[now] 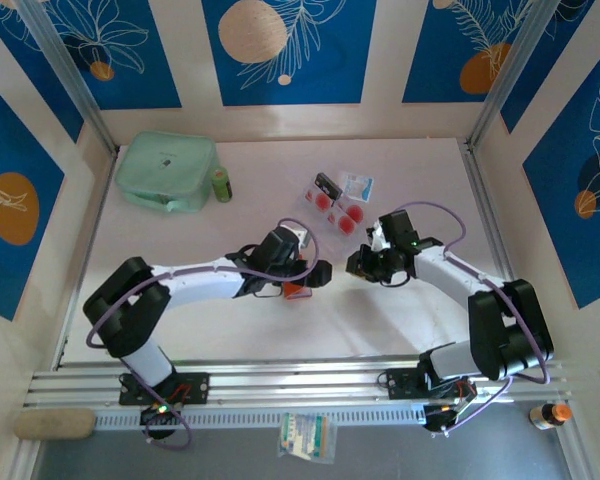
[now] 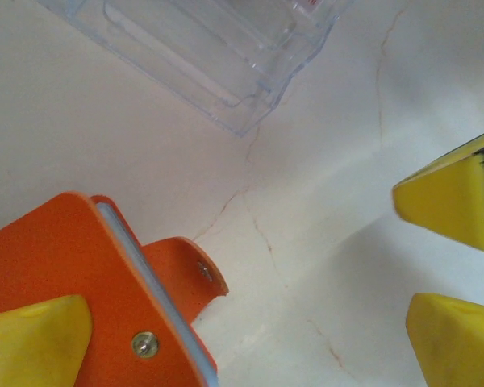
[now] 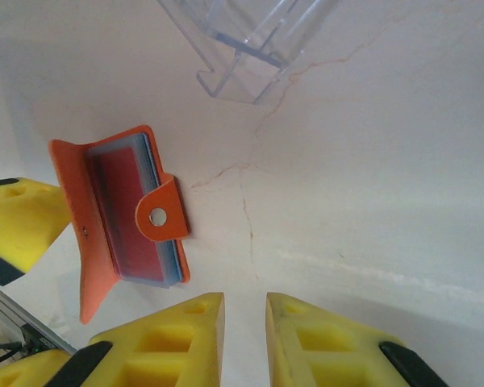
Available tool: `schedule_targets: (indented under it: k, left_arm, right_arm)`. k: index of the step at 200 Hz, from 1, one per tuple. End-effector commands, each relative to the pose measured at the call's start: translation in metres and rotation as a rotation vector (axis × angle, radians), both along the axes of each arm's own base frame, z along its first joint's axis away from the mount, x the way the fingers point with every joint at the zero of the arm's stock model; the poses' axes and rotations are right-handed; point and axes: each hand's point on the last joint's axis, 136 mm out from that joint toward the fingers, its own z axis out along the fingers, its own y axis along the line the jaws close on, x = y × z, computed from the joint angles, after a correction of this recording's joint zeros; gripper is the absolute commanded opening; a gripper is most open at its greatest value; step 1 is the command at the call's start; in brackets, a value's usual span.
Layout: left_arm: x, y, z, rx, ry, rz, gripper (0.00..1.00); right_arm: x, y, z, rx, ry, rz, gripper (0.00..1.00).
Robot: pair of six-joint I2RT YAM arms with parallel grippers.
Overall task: Put the credit cards into the card holder
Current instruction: Close the card holder at the center of the table.
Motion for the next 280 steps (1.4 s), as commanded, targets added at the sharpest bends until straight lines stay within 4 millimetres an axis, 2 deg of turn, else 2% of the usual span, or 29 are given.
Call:
schedule_targets:
  k: [1,69,96,129,177,214,249,265,280]
  left_arm:
    - [-0.010,-0.004,-0.012,0.077,0.008,-0.069,1.00]
    - [-0.033,0.005,-0.059,0.229,0.059,-0.114,1.00]
    - [-0.035,0.006,-0.060,0.217,0.065,-0.096,1.00]
    - [-0.028,-0.004,-0.035,0.164,0.032,-0.088,1.00]
    - [-0.012,-0.027,0.021,0.055,-0.040,-0.105,1.00]
    - [0.005,-0.029,0.060,-0.035,-0.074,-0.089,1.00]
    - [0.030,-0.007,0.106,-0.130,-0.132,-0.018,1.00]
    - [0.041,0.014,0.122,-0.155,-0.155,0.034,1.00]
    - [0.051,0.037,0.128,-0.167,-0.158,0.101,1.00]
  right_arm:
    - [-0.007,-0.001,0.004,0.023,0.003,0.012,0.20]
    - [-0.014,-0.008,0.009,0.020,-0.011,0.009,0.20]
    - [-0.018,-0.009,0.011,0.018,-0.013,0.013,0.20]
    - [-0.020,-0.008,0.014,0.027,-0.017,0.022,0.20]
    - [-0.022,0.003,0.026,0.072,-0.034,0.039,0.20]
    - [-0.023,0.016,0.034,0.080,-0.042,0.055,0.20]
    - [-0.024,0.040,0.040,0.071,-0.051,0.098,0.20]
    - [-0.025,0.057,0.042,0.059,-0.055,0.135,0.20]
    - [-0.025,0.074,0.045,0.046,-0.059,0.174,0.20]
